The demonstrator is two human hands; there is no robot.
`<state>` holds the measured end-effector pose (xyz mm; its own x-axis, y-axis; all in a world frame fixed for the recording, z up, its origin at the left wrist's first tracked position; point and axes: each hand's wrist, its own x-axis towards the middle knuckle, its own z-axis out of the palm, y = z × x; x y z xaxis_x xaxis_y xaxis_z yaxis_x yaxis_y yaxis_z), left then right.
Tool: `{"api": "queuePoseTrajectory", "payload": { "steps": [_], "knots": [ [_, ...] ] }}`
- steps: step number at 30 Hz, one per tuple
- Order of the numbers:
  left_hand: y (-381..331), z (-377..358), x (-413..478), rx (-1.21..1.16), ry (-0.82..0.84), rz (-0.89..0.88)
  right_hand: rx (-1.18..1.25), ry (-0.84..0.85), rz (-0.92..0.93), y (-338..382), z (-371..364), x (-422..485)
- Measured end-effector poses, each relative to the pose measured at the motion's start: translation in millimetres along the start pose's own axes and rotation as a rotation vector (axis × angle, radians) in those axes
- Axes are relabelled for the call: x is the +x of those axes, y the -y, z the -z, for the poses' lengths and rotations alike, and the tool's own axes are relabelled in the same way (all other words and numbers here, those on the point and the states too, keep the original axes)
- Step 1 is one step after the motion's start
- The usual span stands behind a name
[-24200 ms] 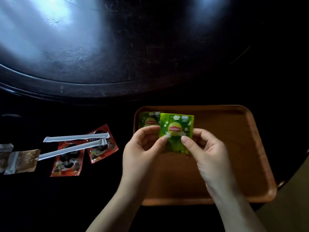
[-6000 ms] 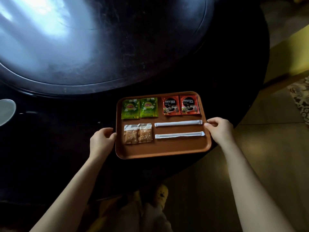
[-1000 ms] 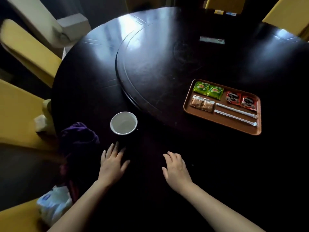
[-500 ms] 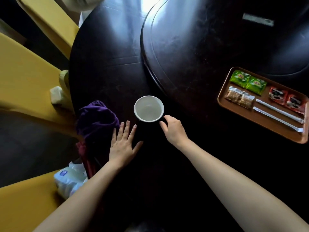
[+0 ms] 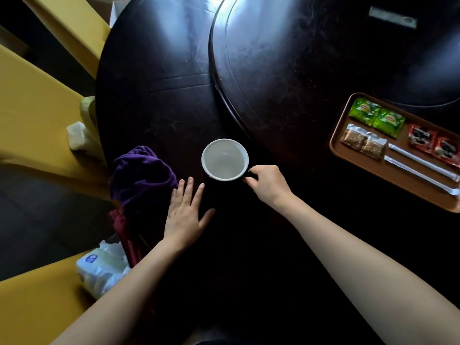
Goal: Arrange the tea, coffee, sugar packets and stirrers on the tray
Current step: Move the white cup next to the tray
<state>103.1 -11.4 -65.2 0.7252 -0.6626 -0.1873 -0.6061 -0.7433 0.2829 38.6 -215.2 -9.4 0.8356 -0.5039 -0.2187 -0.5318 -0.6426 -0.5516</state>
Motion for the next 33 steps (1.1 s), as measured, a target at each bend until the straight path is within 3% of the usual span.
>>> {"api": "queuePoseTrajectory", "payload": {
  "steps": [5,12,16,20,24,28,33],
  "knots": [
    [-19.4,16.5,14.2,-0.287,-0.058,0.056,0.034,-0.043,0.088,-12.8,12.9,-5.2],
    [-51.3,55.0,66.7,-0.808,-0.028,-0.106,0.142,-0.064,0.155,-21.8,56.3,-10.8],
    [-68.8,62.1,99.2,-0.871,-0.018,-0.163,0.155,-0.042,0.115,-24.6,92.5,-1.9],
    [-94.7,69.9,128.8,-0.871,-0.022,-0.232,0.003,-0.166,0.138,-33.5,127.0,14.6],
    [-117.4,74.1,159.4,-0.761,-0.017,-0.31,0.06,-0.231,0.098,-56.9,144.5,30.7],
    [-124.5,59.7,190.4,-0.177,0.056,-0.286,0.128,-0.258,0.003,-80.6,147.5,46.3],
    [-123.5,45.1,205.2,0.046,0.052,-0.324,0.15,-0.26,-0.043,-100.6,150.5,64.0]
  ]
}}
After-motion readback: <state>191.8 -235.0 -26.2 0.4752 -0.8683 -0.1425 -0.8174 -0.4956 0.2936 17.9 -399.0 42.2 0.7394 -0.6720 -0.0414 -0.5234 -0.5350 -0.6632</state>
